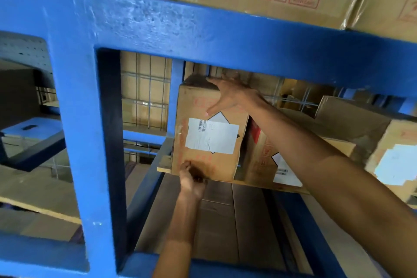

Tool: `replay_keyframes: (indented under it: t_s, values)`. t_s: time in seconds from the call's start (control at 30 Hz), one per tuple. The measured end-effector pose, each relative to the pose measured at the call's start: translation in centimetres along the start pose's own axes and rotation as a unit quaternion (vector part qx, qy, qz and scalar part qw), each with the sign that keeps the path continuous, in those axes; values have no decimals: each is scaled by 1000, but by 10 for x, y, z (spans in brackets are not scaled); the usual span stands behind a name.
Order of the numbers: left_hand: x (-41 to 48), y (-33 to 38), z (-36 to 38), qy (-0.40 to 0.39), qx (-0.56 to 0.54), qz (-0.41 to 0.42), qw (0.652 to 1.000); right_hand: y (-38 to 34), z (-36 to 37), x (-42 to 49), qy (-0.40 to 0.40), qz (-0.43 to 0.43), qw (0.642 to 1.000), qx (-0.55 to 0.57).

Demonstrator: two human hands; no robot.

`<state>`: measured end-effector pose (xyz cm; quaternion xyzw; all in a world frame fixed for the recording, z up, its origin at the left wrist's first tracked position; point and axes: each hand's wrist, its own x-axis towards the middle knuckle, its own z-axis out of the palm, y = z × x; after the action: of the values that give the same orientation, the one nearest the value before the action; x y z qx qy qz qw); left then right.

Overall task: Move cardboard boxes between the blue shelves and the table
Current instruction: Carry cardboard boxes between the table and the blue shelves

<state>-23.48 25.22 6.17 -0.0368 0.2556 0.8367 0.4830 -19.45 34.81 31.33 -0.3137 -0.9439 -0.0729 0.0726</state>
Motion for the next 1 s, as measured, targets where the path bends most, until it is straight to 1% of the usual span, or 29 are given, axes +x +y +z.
replay_keyframes:
  t_s: [0.07, 0.13, 0.27, 0.33, 0.47, 0.67, 0.73, 0.87, 1.0]
  values:
    - [2, 1, 1, -21, -42, -7, 999, 1, 1, 6, -30, 0, 1000, 4]
    - [2, 1, 0, -34, -51, -6, 998, 1, 3, 9, -37, -1, 999, 17]
    - [-10, -4, -2, -23, -24, 9, 999, 4, 2, 3, -28, 3, 999, 29]
    - [-21, -11, -3, -30, -7, 20, 999, 4, -3, -4, -29, -1, 999, 45]
    - [-53, -26, -12, -40, -12, 44, 998, -3, -15, -27, -41, -1, 997, 59]
    - [-122, -36, -27, -32, -53, 39, 997, -16, -27, -88, -23, -7, 996, 90]
    - [-148, -39, -31, -39, -57, 44, 997, -22, -33, -114, -14, -13, 994, 103]
    - [-201, -47, -43, -42, -54, 40, 997, -38, -50, -169, -19, -26, 994, 101]
    - [-258, -52, -63, -48, -22, 33, 998, -57, -64, -231, -26, -36, 994, 100]
